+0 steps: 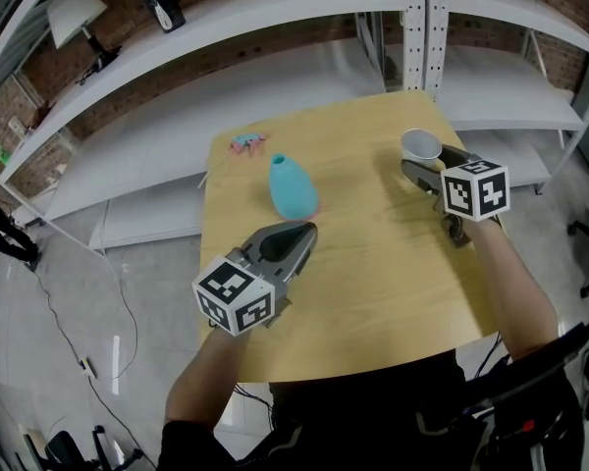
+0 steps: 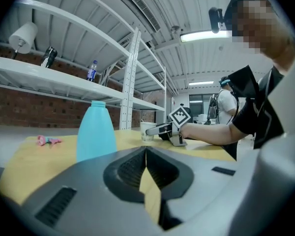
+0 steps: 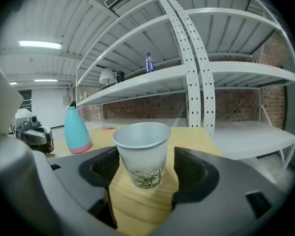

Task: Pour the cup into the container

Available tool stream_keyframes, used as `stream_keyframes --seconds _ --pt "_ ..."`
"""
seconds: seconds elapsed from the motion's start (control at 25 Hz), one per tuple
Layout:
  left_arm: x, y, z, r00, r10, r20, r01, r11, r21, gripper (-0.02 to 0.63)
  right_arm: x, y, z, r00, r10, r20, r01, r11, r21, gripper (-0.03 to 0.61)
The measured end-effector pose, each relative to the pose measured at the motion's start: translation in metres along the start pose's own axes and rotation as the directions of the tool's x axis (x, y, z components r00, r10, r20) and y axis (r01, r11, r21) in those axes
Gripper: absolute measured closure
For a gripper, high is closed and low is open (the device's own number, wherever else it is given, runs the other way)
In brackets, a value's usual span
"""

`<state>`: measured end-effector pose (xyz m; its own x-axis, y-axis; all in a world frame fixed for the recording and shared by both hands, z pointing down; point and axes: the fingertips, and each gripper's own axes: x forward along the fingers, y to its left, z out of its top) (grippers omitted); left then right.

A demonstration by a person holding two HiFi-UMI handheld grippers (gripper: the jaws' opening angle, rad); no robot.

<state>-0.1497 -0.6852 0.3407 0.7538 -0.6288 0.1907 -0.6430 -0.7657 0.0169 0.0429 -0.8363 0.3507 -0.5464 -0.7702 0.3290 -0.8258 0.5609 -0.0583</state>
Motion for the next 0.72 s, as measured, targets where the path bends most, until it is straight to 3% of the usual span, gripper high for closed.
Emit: stream_keyframes --seconds 0.44,0.72 --pt "-0.004 -0.010 0.002 0.997 -0.073 0.022 0.072 0.997 0.026 0.612 0.003 0.007 0.002 1.000 0.004 -0.023 -0.004 1.000 -0.016 0.276" --pt "-0.012 -0.008 -0.001 0.997 -0.075 0.017 0.075 0.997 0.027 0.612 0.000 0.041 0.027 0.999 0.032 -0.017 -0.034 0.988 -0.152 0.281"
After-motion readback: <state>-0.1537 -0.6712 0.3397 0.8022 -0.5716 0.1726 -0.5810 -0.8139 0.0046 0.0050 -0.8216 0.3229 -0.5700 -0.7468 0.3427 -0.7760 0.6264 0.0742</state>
